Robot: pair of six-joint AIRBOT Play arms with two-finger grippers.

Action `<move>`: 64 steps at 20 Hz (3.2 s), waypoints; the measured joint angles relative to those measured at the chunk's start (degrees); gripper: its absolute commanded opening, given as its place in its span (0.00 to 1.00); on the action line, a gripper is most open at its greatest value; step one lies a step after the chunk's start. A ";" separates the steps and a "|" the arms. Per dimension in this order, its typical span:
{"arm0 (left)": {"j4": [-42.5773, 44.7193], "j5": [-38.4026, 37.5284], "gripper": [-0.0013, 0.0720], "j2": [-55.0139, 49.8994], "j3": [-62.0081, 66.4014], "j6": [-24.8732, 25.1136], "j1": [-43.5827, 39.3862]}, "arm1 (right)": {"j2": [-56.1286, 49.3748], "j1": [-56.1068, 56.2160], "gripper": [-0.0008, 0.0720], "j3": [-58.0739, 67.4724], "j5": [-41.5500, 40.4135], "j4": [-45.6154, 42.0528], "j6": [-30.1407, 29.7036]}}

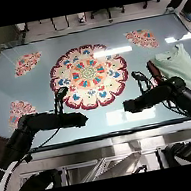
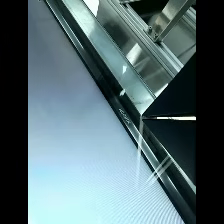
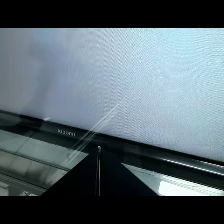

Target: Fold the shirts.

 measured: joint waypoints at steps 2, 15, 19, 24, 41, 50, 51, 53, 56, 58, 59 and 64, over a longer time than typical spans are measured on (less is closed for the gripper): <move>0.00 0.00 0.04 0.00 0.00 0.02 0.00 | 0.00 0.00 0.05 0.00 0.02 0.02 0.00; 6.69 8.79 0.03 0.11 5.40 -2.62 7.48 | 0.00 0.00 0.05 0.00 0.02 0.00 -0.02; 30.56 18.23 0.53 3.06 12.76 -8.92 14.51 | 0.00 0.00 0.05 0.00 0.02 0.02 -0.02; 53.11 18.01 0.97 8.81 10.58 -12.13 29.18 | 0.00 0.00 0.05 0.00 0.02 0.00 -0.02; 59.52 -5.77 0.04 -19.69 -2.64 -9.16 76.35 | 0.02 0.00 0.05 0.00 0.04 0.24 -0.02; 43.93 2.27 0.04 -10.40 15.47 -6.56 59.06 | 0.02 0.00 0.05 0.00 0.00 0.85 -0.02; 41.11 3.17 0.04 -8.00 17.88 -6.14 54.31 | 0.02 0.00 0.05 0.00 -0.02 0.87 -0.02; 35.74 4.44 0.04 -3.74 21.20 -5.75 43.60 | 0.07 0.00 0.05 0.00 -0.04 0.87 -0.07; 31.67 5.60 0.04 -0.44 22.40 -7.21 26.60 | 0.15 -0.02 0.05 0.35 -0.24 0.85 -1.11; 29.86 5.27 0.04 -0.68 20.68 -9.22 15.32 | 0.17 -0.04 0.05 1.14 -0.81 0.63 -2.01; 29.35 4.81 0.04 -1.46 19.61 -9.94 11.28 | 0.17 -0.04 0.05 1.73 -1.20 0.46 -2.21; 28.48 0.72 0.93 -10.86 15.39 -14.10 -4.35 | 0.17 -0.39 0.64 6.16 -3.28 -2.91 -3.30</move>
